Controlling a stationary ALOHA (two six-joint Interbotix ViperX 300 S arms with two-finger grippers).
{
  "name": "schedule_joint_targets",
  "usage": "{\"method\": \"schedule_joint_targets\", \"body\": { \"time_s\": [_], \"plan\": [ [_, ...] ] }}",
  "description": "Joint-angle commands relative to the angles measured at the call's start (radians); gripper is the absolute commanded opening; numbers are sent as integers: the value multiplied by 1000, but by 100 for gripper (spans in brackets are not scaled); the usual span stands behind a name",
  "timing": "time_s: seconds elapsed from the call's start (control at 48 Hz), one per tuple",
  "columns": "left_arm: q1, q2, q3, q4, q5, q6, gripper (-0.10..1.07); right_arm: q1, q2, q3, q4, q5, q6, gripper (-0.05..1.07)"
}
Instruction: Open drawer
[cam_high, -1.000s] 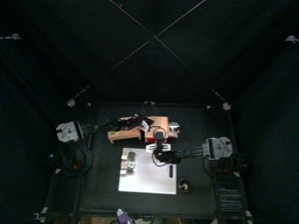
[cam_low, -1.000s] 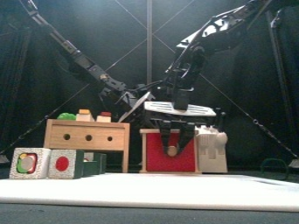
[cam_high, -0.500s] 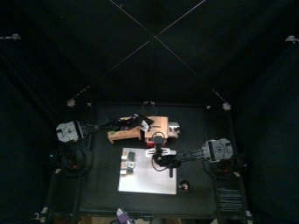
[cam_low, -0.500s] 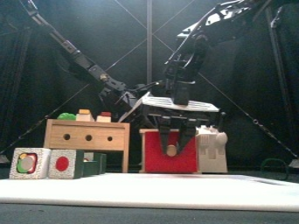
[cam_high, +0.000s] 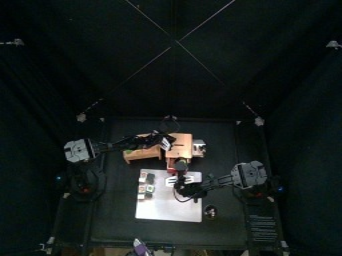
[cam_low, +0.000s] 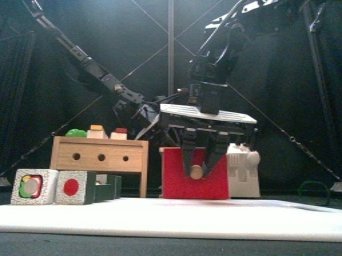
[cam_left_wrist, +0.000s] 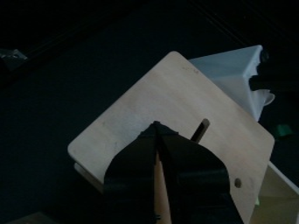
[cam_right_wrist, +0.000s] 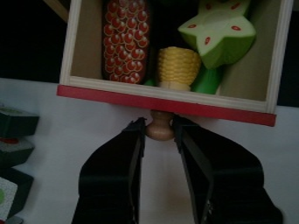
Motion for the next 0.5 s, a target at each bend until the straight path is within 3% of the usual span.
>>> {"method": "schedule_joint_targets", "body": {
  "time_s": [0.0,0.479],
  "plan": [
    [12,-2,9,0,18,2,41,49,-15,-21,23,-5,3,56],
    [14,-2,11,0,20,2,41,86,-23,-38,41,34,2,56]
  ]
}}
